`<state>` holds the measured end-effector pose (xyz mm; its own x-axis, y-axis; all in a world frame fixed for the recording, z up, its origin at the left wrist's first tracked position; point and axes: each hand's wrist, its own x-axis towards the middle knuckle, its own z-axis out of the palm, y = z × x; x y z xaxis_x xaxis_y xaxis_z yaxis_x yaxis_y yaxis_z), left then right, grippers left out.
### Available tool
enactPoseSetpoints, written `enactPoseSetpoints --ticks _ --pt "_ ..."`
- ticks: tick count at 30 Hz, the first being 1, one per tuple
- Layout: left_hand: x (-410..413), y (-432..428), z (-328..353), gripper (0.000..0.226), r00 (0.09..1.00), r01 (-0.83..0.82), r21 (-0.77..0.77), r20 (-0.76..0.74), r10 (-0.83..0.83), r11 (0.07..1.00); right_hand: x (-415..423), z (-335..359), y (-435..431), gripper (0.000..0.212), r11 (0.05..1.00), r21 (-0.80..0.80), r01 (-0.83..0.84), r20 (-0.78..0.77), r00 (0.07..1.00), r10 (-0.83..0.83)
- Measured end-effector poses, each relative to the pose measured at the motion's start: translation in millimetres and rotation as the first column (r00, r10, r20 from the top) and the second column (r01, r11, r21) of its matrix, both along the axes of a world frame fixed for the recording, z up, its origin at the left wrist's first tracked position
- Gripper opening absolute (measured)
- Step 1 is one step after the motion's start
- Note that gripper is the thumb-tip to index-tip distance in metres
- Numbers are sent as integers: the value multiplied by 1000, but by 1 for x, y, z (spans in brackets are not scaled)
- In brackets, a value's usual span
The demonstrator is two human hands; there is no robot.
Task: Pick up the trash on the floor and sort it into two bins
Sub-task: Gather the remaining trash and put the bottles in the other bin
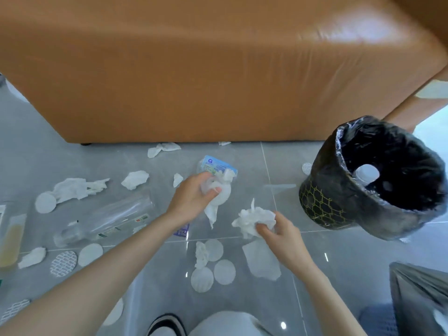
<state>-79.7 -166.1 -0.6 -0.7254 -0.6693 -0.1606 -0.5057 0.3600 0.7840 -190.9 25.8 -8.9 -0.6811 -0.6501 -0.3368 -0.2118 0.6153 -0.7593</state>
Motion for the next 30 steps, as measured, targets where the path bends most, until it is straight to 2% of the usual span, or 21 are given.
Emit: enactPoseSetpoints --ticks 1,3,5,6,11,14,15,18,22,24,27,28,30 --pt "-8 3 21 9 999 29 -9 -18 -29 1000 -4 13 4 10 999 -14 50 27 998 -49" --pt "-27 11 60 10 996 77 -25 -38 -78 997 -14 41 14 14 991 -64 121 56 991 -118" --pt "-49 25 98 30 986 151 -42 -60 -154 988 -24 71 31 17 975 -116 189 58 981 -183" --pt "-63 35 116 33 974 213 -57 -70 -217 975 -30 88 45 18 963 -138 232 45 973 -228" --pt "-127 101 182 9 908 403 -84 -88 -410 911 -59 151 121 14 893 -204 402 -94 900 -426" --pt "-162 156 203 5 839 527 -51 -128 -528 849 -72 176 177 10 835 -192 515 -204 811 -548" --pt "-172 176 206 11 820 556 -17 -152 -551 831 -76 181 198 7 813 -176 555 -253 773 -583" --pt "-196 238 203 30 800 595 130 -188 -570 793 -82 182 255 18 752 -128 647 -360 676 -643" --pt "-208 318 175 28 779 626 277 -170 -604 729 -77 157 313 25 664 -31 747 -397 600 -694" --pt "-207 350 151 26 772 624 280 -72 -632 730 -70 142 330 34 670 75 738 -357 648 -673" --pt "-195 382 110 20 749 594 378 62 -660 710 -52 131 351 58 752 194 630 -195 776 -599" --pt "-190 389 98 16 729 601 379 100 -677 704 -48 132 358 60 766 177 618 -149 786 -600" --pt "-182 398 77 12 693 619 363 167 -702 697 -44 134 371 58 740 113 664 -116 748 -653"
